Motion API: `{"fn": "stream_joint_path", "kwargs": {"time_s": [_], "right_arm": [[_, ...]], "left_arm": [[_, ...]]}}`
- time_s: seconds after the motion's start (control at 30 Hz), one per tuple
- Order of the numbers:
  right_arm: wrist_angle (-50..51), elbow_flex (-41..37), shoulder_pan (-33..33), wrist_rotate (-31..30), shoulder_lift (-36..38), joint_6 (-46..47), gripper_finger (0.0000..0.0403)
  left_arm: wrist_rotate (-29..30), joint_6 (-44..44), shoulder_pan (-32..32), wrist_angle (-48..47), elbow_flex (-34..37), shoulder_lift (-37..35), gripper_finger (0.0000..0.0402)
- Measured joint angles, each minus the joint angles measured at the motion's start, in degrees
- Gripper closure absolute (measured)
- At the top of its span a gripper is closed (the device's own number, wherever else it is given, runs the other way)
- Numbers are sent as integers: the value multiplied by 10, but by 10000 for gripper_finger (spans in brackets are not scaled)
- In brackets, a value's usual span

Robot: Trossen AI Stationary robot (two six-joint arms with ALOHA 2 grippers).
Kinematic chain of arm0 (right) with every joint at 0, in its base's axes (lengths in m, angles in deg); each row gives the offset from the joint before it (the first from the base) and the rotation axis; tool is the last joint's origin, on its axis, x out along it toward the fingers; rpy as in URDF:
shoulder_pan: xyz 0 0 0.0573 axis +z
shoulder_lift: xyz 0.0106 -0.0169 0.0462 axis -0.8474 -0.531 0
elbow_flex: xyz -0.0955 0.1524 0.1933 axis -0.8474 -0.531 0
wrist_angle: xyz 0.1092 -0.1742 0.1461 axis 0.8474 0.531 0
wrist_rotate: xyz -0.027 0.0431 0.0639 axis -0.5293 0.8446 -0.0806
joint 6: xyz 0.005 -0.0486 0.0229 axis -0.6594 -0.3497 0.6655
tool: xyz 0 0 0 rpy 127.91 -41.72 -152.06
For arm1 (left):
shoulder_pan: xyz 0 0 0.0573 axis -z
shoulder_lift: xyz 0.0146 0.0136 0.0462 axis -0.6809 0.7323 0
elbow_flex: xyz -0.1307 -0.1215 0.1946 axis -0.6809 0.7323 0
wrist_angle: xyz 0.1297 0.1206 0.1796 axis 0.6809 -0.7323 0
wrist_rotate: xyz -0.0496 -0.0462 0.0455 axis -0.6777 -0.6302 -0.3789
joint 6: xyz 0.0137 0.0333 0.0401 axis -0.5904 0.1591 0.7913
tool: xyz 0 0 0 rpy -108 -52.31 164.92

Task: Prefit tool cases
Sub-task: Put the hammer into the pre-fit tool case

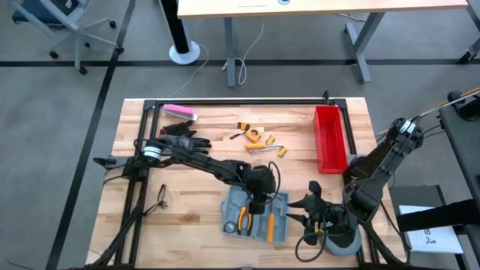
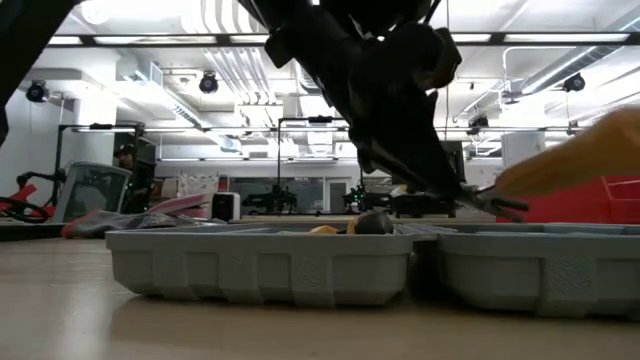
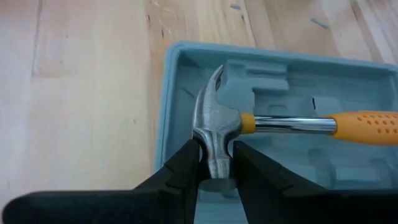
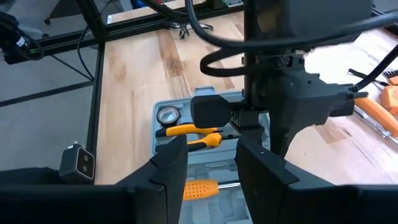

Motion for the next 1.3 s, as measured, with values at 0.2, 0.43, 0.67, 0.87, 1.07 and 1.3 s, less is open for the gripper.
{"fn": "stream_joint_path", "kwargs": {"time_s": [0.2,0.43,0.67,0.87,1.07,1.3], "right_arm": [[-4,0,0,0,0,-4,288],[-4,0,0,0,0,-4,277],[-4,0,0,0,0,-4,286],[-4,0,0,0,0,-4,289],[-4,0,0,0,0,-4,278],[-5,0,1,0,0,1,275]], "left_arm": [[3,1,0,12,0,23,320],[10,3,0,13,0,29,316],[10,18,0,-13,-1,28,254],[10,25,-3,-37,-1,16,218],[10,36,-4,-78,-40,13,218],[26,69,-4,-108,-81,13,239]]}}
